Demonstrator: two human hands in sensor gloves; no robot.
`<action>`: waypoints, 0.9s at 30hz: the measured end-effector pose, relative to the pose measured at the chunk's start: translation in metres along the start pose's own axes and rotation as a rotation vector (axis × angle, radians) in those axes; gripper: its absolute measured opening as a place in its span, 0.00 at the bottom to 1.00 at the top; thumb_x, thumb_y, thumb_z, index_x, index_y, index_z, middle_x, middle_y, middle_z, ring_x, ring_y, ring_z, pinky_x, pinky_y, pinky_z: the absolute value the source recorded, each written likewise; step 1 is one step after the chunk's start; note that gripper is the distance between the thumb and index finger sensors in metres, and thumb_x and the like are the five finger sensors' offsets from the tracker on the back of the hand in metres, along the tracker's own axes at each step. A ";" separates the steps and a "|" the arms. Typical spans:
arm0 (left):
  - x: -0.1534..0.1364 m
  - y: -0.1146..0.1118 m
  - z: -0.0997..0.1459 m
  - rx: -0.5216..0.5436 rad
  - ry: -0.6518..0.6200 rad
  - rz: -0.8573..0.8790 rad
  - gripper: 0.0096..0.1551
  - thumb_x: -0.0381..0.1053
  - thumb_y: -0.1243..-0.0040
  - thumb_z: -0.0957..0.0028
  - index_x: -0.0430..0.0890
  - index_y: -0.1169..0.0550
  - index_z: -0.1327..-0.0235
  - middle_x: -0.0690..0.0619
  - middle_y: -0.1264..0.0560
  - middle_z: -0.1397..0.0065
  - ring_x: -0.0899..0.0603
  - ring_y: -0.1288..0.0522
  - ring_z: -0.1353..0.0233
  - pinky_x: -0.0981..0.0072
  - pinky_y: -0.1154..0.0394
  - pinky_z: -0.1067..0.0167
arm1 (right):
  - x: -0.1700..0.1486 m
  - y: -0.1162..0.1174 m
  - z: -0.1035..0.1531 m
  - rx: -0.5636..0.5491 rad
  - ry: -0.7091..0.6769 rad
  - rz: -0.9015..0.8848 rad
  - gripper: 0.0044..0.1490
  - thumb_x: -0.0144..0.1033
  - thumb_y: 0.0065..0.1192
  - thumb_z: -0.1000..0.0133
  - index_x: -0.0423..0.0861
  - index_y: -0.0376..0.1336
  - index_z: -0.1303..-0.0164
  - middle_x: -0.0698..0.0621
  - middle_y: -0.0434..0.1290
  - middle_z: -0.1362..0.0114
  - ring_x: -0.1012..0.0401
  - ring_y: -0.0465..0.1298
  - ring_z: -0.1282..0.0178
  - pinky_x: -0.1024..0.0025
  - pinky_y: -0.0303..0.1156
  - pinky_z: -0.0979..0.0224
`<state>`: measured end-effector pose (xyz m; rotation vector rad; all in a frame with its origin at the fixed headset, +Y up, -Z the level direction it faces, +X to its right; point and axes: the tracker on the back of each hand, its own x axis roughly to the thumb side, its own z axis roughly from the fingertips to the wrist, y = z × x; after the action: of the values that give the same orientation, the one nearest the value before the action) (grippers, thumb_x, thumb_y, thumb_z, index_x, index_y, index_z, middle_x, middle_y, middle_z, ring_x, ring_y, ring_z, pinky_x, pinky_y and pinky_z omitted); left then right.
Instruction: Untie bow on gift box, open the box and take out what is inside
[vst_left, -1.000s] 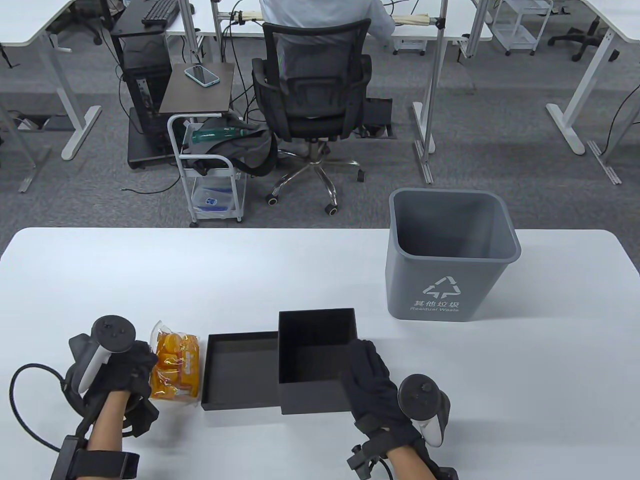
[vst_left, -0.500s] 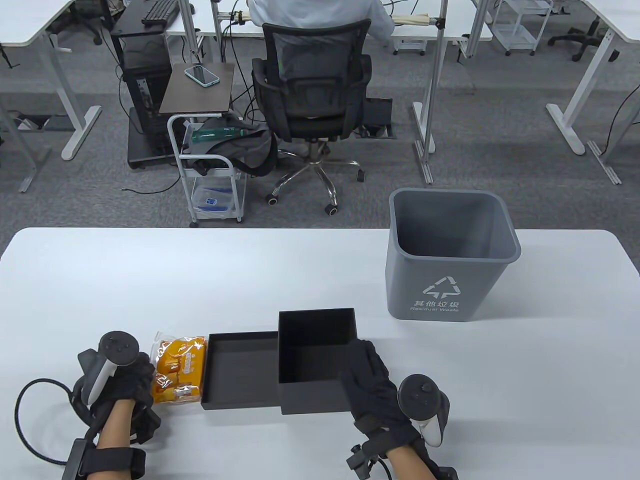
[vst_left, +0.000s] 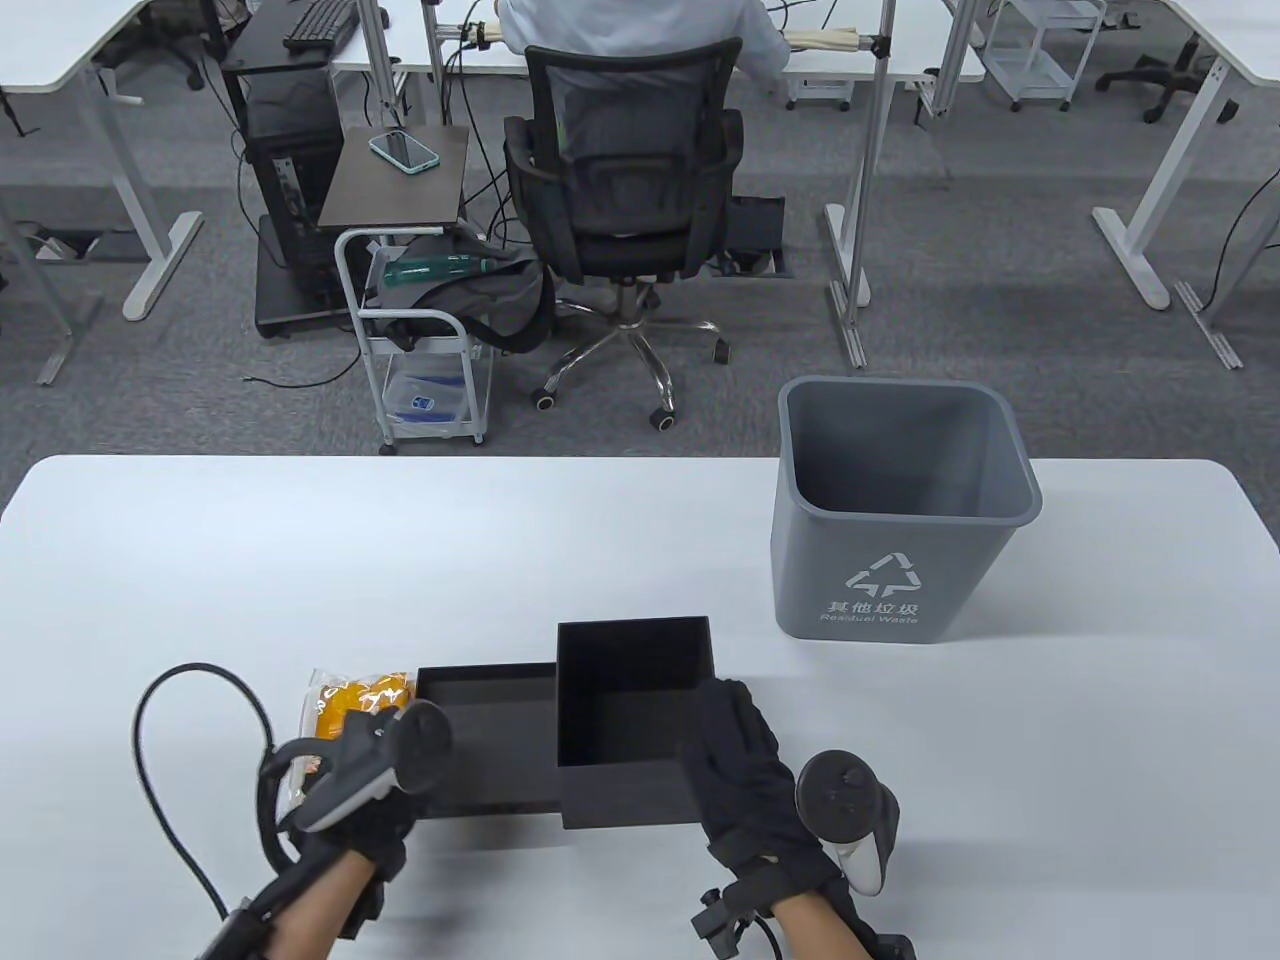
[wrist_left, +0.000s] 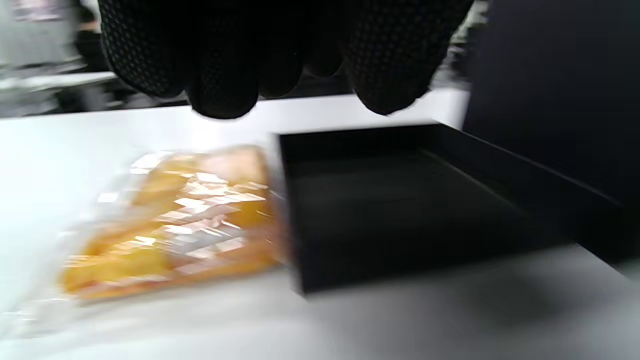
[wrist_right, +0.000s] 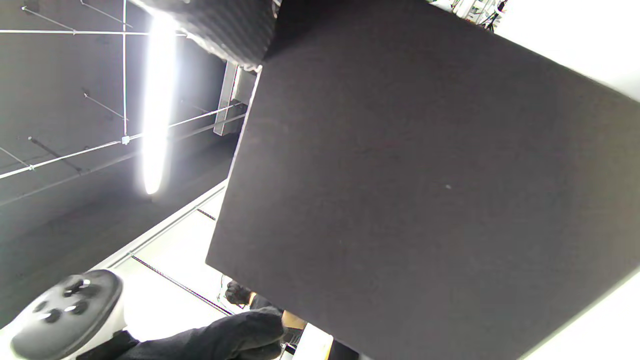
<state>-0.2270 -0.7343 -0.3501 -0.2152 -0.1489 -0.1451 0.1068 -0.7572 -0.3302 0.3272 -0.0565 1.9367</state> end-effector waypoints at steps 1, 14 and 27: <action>0.020 -0.007 0.004 -0.036 -0.017 -0.092 0.42 0.56 0.32 0.41 0.46 0.34 0.17 0.40 0.30 0.17 0.32 0.25 0.25 0.44 0.24 0.32 | 0.000 0.000 0.000 0.000 0.000 0.001 0.44 0.48 0.50 0.31 0.42 0.42 0.10 0.35 0.39 0.13 0.34 0.42 0.17 0.38 0.36 0.21; 0.041 -0.050 -0.004 0.072 -0.052 -0.282 0.22 0.48 0.34 0.42 0.51 0.21 0.34 0.49 0.17 0.33 0.41 0.16 0.35 0.48 0.21 0.36 | 0.000 -0.001 0.000 0.000 -0.002 0.005 0.44 0.48 0.50 0.31 0.41 0.42 0.11 0.35 0.39 0.13 0.33 0.42 0.17 0.38 0.36 0.21; -0.027 0.074 0.033 0.326 -0.095 0.493 0.25 0.45 0.36 0.42 0.47 0.23 0.30 0.48 0.18 0.35 0.40 0.17 0.36 0.46 0.22 0.35 | -0.001 -0.001 0.000 0.004 -0.004 -0.004 0.44 0.48 0.50 0.31 0.41 0.42 0.11 0.35 0.40 0.13 0.33 0.42 0.17 0.37 0.36 0.21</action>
<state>-0.2455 -0.6521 -0.3374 0.0707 -0.2075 0.3793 0.1077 -0.7582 -0.3311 0.3334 -0.0549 1.9327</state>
